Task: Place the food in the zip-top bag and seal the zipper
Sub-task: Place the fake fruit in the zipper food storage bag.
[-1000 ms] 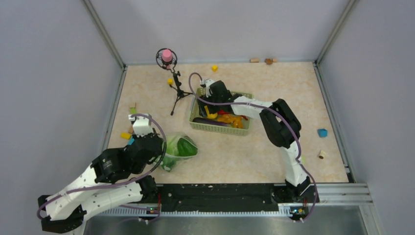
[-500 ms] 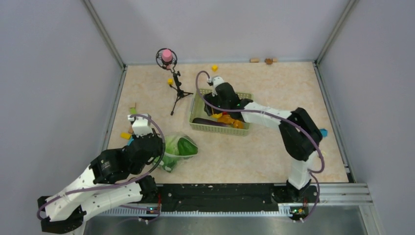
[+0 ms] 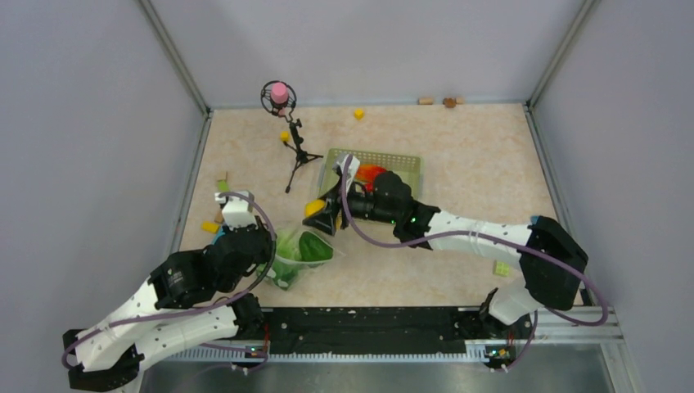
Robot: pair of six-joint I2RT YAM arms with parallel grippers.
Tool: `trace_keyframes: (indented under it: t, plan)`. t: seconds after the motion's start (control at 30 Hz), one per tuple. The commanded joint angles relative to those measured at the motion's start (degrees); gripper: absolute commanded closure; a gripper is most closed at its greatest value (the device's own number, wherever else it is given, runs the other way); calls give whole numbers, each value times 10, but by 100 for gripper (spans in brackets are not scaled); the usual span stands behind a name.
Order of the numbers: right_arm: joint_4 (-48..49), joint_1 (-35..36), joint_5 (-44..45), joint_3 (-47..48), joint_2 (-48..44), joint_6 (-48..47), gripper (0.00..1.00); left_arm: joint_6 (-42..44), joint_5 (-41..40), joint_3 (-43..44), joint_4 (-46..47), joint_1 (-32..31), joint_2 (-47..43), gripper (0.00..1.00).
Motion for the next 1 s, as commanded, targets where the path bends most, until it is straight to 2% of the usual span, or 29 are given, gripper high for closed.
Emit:
trace_keyframes:
  t: [0.0,0.23,0.63,0.8,0.97]
  plan:
    - [142,39,-54,-48,-27,52,67,9,10,-1,42,2,-6,100]
    - [217,76,-74,-51,16,106,67,18,22,-2,49,1,-2,100]
    - [174,102,49,-24,71,93,66,33,49,-6,64,1,-1,100]
    - [104,116,117,18,89,88,60,38,55,-7,69,1,-1,100]
    - [66,137,106,38,96,56,55,33,50,-7,67,1,-5,100]
